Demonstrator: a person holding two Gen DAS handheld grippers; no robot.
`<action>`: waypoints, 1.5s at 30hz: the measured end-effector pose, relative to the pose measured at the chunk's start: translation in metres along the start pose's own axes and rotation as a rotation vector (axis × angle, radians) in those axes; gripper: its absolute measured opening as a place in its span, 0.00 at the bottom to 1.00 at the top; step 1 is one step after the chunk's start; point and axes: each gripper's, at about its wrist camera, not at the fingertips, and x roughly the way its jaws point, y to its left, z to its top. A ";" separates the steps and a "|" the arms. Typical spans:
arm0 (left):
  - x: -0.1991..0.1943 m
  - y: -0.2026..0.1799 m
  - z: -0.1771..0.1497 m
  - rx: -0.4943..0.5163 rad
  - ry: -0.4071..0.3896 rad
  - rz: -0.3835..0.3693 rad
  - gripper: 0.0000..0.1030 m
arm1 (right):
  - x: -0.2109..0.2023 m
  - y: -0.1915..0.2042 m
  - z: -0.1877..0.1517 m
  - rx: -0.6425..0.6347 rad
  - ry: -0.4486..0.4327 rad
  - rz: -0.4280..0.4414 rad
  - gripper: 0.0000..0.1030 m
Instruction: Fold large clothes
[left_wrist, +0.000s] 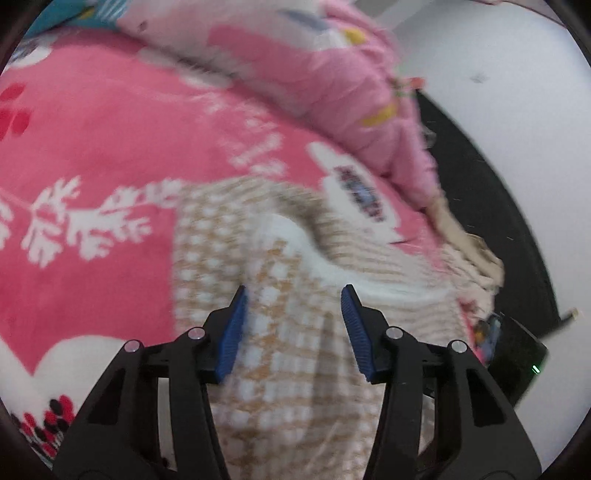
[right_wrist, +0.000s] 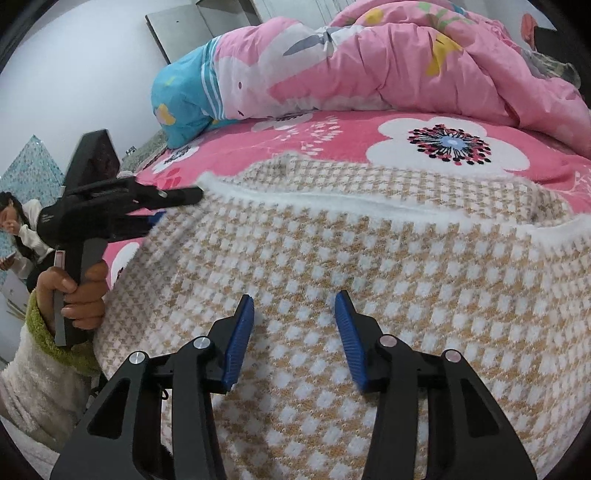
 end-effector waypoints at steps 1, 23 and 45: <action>-0.003 -0.005 -0.002 0.026 -0.004 -0.047 0.47 | 0.000 0.001 0.001 0.001 0.001 -0.002 0.44; 0.025 -0.055 -0.031 0.309 0.011 0.429 0.27 | -0.035 -0.018 0.001 0.042 -0.044 -0.042 0.43; 0.047 -0.071 -0.042 0.432 0.020 0.570 0.27 | -0.074 -0.204 0.032 0.312 -0.016 -0.097 0.44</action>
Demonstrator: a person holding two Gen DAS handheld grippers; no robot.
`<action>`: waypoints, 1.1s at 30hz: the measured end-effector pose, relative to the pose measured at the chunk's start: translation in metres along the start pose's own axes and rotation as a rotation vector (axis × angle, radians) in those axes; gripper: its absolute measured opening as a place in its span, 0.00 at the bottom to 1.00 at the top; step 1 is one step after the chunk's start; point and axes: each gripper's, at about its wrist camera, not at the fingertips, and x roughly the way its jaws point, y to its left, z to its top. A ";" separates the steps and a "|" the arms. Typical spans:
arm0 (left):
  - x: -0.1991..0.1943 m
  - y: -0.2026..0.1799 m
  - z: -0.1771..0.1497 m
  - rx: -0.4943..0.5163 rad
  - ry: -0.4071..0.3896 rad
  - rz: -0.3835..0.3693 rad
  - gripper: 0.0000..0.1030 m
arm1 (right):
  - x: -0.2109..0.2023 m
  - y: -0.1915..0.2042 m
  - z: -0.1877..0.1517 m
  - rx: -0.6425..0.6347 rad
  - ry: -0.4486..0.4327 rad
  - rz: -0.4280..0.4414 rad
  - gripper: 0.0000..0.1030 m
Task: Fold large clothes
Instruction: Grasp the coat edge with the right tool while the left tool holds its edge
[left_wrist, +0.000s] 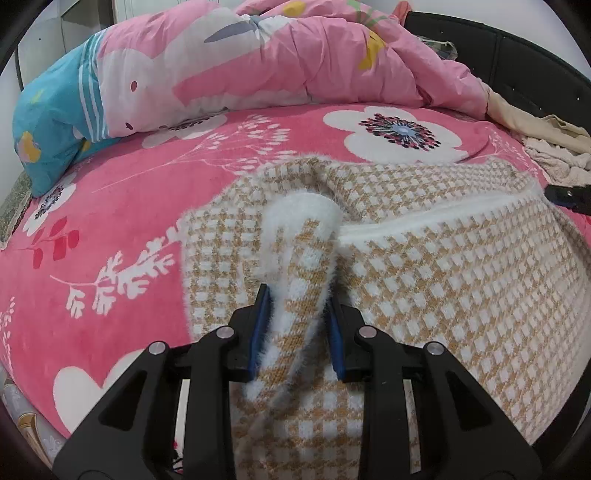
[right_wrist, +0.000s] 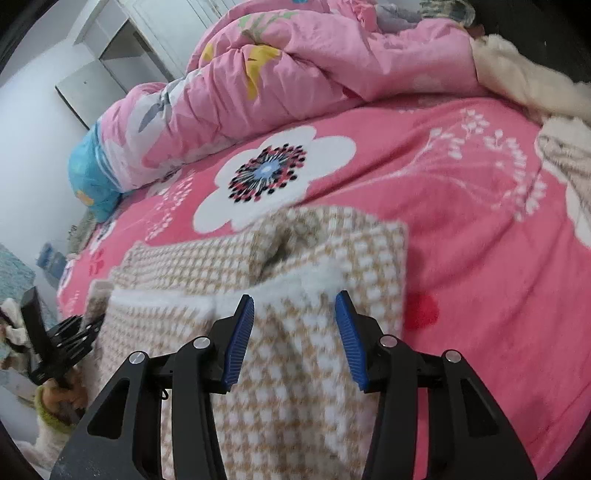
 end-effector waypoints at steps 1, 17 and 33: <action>0.000 -0.001 0.000 0.000 0.000 0.001 0.27 | -0.005 0.001 -0.004 -0.005 0.007 0.015 0.44; 0.001 0.001 0.000 -0.001 0.001 -0.002 0.27 | -0.005 -0.001 -0.002 -0.083 0.057 -0.020 0.57; 0.003 0.001 0.001 -0.002 0.003 -0.002 0.27 | -0.019 0.031 -0.009 -0.220 0.121 0.215 0.64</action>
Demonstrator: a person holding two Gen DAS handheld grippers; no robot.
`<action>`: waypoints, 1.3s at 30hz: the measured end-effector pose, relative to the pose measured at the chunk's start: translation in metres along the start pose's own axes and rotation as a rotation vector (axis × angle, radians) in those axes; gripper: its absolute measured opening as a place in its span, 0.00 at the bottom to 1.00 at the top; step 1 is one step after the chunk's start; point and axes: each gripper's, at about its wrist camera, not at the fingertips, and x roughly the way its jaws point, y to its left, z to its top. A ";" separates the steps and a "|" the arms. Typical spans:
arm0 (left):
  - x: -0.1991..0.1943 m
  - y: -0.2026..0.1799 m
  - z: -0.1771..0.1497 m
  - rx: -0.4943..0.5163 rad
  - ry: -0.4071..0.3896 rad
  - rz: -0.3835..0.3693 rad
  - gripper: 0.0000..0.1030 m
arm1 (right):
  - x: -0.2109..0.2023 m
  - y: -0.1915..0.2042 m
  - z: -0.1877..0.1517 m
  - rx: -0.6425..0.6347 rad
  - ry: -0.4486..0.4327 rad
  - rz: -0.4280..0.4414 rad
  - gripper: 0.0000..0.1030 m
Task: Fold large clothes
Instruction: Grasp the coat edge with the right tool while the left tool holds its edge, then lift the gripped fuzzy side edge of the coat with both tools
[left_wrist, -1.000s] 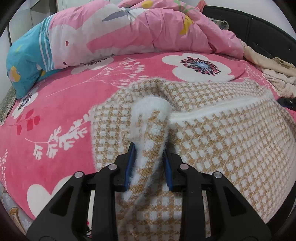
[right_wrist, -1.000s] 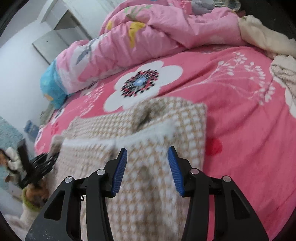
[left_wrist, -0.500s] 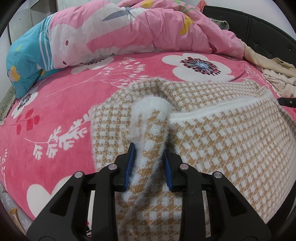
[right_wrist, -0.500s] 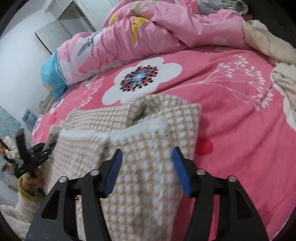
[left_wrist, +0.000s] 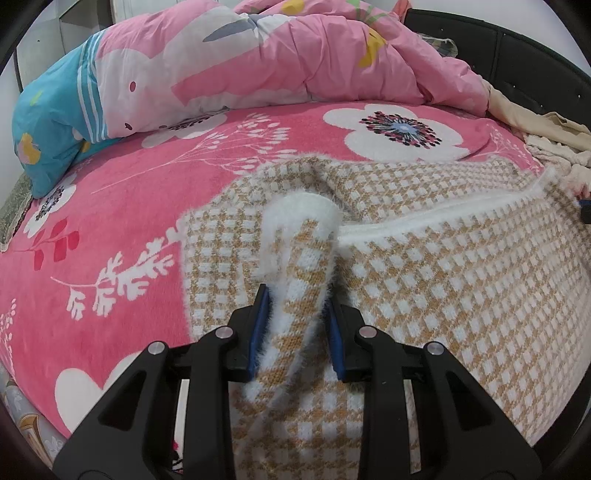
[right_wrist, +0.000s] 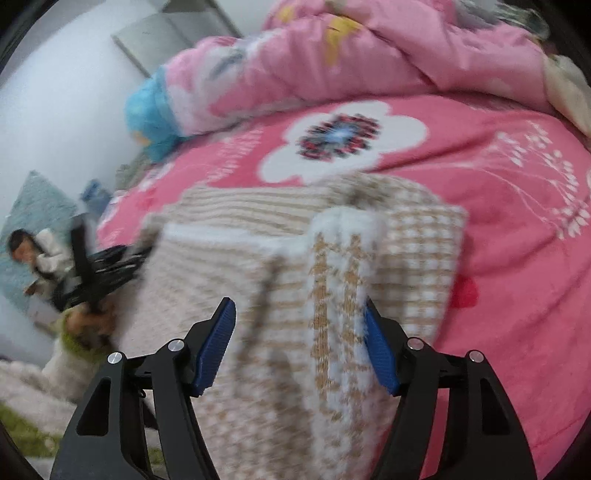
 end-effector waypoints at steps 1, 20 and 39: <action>0.000 -0.001 0.000 -0.002 0.000 -0.001 0.27 | -0.002 0.001 0.001 -0.002 -0.009 0.016 0.64; 0.002 0.004 0.002 -0.004 -0.001 -0.010 0.27 | 0.012 -0.065 -0.009 0.234 0.162 0.142 0.62; 0.002 0.002 0.000 -0.027 -0.006 -0.030 0.28 | 0.036 0.013 0.002 -0.114 0.143 -0.401 0.19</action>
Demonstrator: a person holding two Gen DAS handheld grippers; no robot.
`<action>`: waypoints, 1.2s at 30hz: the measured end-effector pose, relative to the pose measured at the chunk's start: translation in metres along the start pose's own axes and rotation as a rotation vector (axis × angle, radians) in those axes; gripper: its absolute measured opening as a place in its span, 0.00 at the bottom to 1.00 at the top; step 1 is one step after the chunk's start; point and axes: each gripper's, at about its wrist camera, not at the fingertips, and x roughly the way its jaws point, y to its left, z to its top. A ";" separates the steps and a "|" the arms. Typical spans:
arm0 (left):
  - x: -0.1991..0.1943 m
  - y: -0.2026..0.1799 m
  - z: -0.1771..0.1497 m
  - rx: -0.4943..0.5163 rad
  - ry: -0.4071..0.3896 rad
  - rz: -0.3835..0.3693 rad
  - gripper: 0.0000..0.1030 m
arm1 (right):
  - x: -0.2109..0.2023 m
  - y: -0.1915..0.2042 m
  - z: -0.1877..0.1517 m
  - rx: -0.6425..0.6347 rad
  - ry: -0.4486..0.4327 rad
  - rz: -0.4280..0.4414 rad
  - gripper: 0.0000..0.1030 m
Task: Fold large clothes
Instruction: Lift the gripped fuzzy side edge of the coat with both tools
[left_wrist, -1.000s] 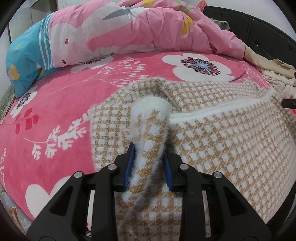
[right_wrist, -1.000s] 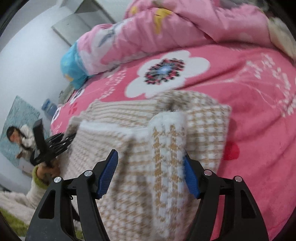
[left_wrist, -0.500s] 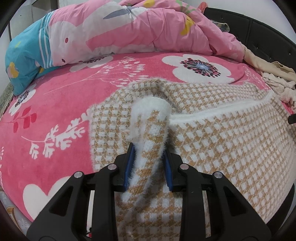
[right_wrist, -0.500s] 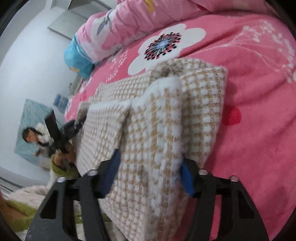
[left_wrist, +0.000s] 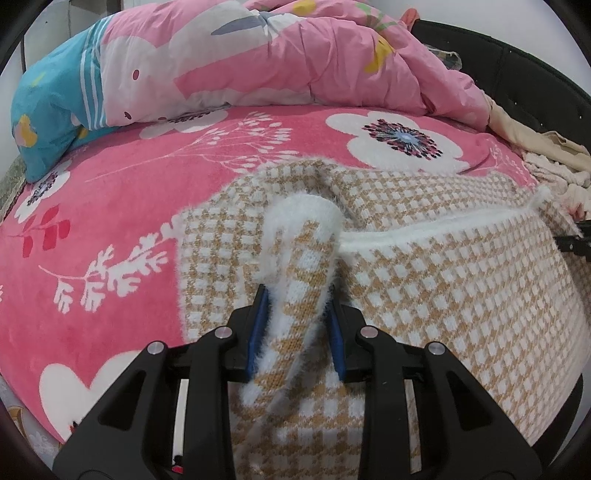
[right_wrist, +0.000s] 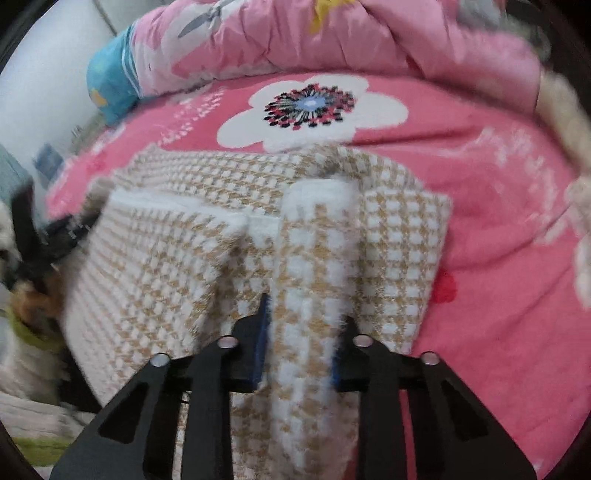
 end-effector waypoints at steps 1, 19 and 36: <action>0.000 -0.001 -0.001 -0.002 -0.002 -0.001 0.28 | -0.004 0.013 -0.002 -0.055 -0.012 -0.080 0.19; -0.002 -0.011 -0.001 0.039 0.005 0.013 0.17 | 0.013 0.056 -0.009 -0.176 -0.035 -0.407 0.13; -0.009 -0.011 0.013 0.003 -0.066 0.017 0.08 | -0.019 0.051 -0.011 -0.046 -0.165 -0.405 0.09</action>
